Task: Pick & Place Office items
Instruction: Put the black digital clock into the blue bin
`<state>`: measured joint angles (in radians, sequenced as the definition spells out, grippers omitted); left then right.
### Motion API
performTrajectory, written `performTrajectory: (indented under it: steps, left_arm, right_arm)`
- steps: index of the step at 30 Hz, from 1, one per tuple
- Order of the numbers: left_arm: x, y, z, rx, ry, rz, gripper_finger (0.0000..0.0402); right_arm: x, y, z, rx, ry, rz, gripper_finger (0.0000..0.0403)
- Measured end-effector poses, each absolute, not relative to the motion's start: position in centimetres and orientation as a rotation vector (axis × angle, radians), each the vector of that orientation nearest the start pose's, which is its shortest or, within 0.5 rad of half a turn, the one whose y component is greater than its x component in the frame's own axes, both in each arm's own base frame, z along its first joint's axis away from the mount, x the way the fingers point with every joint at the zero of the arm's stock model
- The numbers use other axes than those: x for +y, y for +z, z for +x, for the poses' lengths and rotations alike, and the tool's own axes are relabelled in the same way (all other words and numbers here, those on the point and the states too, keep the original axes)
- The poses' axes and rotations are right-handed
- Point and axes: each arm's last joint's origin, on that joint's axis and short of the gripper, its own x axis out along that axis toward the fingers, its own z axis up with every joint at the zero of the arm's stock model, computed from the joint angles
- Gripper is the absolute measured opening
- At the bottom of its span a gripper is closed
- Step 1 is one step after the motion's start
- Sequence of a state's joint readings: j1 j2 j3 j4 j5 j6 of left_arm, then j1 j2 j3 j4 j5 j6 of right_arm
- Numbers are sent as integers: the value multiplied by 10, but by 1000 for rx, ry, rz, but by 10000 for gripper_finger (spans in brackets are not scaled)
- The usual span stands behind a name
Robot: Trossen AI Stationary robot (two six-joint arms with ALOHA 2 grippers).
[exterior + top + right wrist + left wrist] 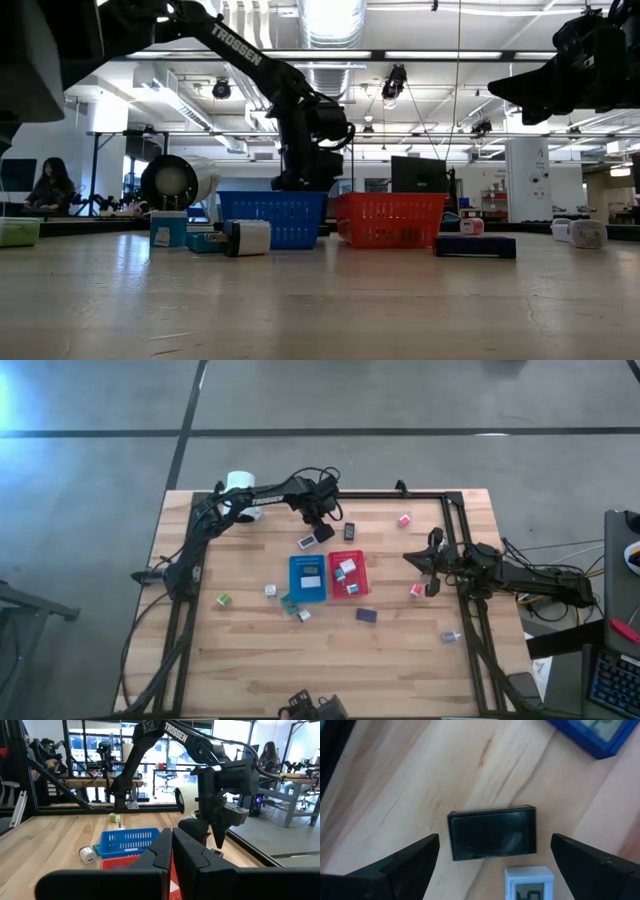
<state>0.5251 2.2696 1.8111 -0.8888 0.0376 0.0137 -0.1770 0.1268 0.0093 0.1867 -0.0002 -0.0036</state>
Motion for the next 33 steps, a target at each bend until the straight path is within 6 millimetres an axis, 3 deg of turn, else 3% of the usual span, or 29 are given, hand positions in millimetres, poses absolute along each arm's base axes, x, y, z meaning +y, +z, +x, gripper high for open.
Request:
performTrajectory:
  steps: [7,15,33]
  left_arm:
    - [226,155,397,1310,389,-371,390]
    - [224,140,391,1337,389,-379,390]
    - [228,142,395,1280,382,-347,385]
  right_arm:
    - [-18,175,103,-71,-177,-9,8]
    - [-18,175,103,-71,-177,-9,8]
    - [-18,175,103,-69,-177,-17,8]
